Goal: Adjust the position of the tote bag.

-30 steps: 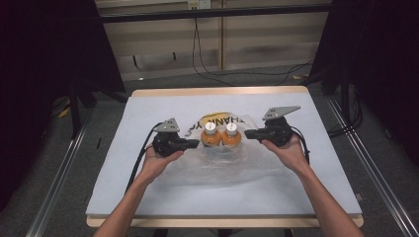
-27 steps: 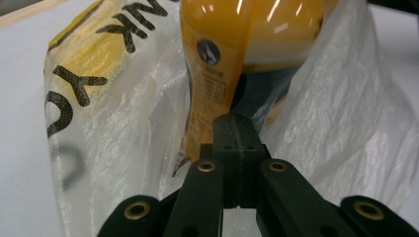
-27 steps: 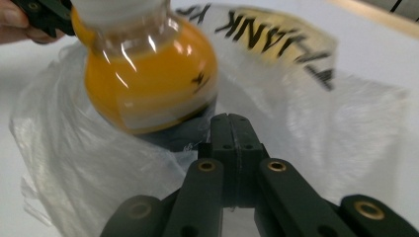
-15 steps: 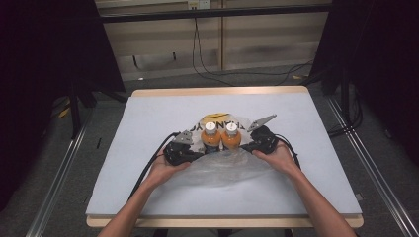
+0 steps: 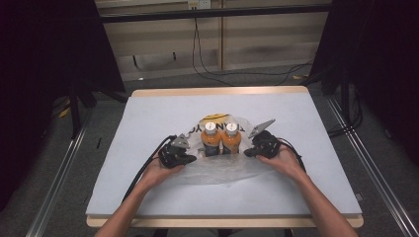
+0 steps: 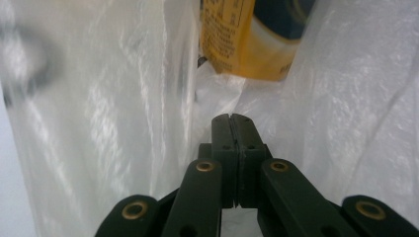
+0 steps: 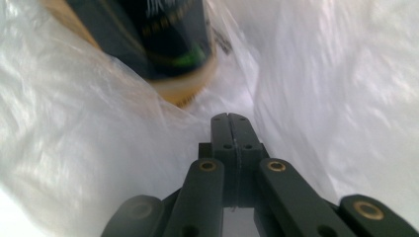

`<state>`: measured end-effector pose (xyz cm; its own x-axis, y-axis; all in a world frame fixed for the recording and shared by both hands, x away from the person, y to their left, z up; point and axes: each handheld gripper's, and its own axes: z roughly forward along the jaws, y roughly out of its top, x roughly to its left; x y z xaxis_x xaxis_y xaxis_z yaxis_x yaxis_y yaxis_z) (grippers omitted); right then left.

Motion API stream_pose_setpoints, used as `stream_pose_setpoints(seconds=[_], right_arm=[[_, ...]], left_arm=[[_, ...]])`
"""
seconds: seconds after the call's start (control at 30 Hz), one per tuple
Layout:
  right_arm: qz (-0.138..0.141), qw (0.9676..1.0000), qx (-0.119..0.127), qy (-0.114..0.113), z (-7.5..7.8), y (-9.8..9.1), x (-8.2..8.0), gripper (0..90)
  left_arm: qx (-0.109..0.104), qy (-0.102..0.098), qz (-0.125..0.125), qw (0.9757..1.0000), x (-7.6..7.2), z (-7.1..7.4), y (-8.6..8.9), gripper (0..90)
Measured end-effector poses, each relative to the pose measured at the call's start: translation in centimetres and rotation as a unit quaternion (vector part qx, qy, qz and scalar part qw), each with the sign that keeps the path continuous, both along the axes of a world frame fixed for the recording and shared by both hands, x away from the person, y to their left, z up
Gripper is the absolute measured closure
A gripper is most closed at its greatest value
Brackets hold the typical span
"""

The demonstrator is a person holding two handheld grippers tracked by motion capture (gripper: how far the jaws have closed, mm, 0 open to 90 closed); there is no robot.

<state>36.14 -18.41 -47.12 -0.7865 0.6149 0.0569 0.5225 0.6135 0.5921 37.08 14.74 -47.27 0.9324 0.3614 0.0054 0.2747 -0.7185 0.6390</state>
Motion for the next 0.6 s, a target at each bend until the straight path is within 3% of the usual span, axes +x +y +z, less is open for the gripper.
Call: stream_pose_setpoints(seconds=[0.13, 0.27, 0.43, 0.53, 0.6], right_arm=[[0.002, 0.9998, -0.017, -0.008, 0.1, -0.8, -0.5, 90.0], [-0.006, 0.9994, -0.035, -0.007, 0.3, -1.6, -1.0, 90.0], [-0.011, 0.9987, -0.050, -0.009, 0.5, -2.2, -1.3, 90.0], [-0.020, 0.9990, -0.040, -0.001, 0.5, -2.9, -1.3, 90.0], [-0.021, 0.9984, -0.052, -0.004, 0.6, -3.1, -1.6, 90.0]], left_arm=[[0.020, -0.013, 0.000, 0.9997, -0.4, 0.2, 0.9, 90.0], [0.015, -0.013, 0.009, 0.9998, -0.7, 0.2, 2.0, 90.0], [0.028, -0.022, 0.005, 0.9994, -1.0, 0.3, 2.2, 90.0], [0.028, -0.024, 0.004, 0.9993, -1.0, 0.3, 2.4, 90.0], [0.036, -0.026, 0.005, 0.9990, -1.3, 0.4, 2.8, 90.0]])
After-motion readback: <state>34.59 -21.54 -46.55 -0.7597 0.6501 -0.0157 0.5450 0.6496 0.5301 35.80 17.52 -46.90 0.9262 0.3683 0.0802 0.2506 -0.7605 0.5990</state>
